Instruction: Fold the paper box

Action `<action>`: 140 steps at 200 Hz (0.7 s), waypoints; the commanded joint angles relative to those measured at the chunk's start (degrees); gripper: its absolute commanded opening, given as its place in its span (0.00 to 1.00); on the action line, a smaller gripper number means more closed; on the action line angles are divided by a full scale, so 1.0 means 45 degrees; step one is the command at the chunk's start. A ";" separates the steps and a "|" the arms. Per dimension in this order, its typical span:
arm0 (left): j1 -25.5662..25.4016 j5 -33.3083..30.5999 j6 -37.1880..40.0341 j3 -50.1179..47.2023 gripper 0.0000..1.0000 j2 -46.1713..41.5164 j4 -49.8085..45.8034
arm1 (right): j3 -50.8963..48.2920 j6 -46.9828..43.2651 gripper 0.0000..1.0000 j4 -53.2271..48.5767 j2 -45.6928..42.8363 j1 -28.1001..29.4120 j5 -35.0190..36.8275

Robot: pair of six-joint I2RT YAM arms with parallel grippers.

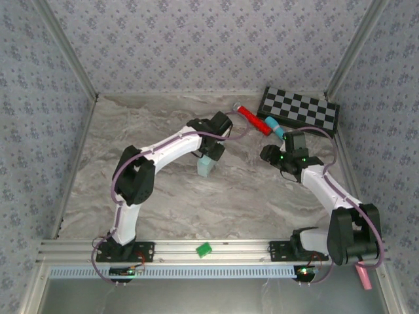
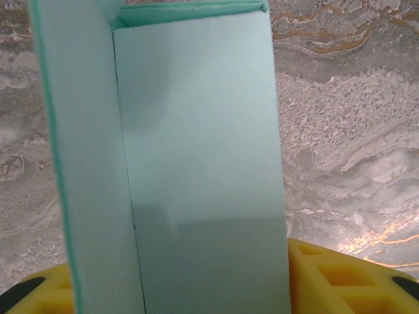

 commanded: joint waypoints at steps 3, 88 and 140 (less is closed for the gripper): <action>0.0015 0.0149 0.1613 0.0210 0.52 -0.0372 -0.0123 | -0.0092 -0.0239 0.54 -0.0026 -0.0209 -0.0122 -0.0180; 0.1429 0.5407 0.7620 0.0099 0.52 -0.0515 -0.0800 | -0.0221 -0.0308 0.54 -0.0114 -0.0343 -0.0224 -0.0161; 0.1671 0.5895 1.1383 0.0683 0.52 -0.0235 -0.2523 | -0.0321 -0.0311 0.55 -0.0131 -0.0442 -0.0222 -0.0108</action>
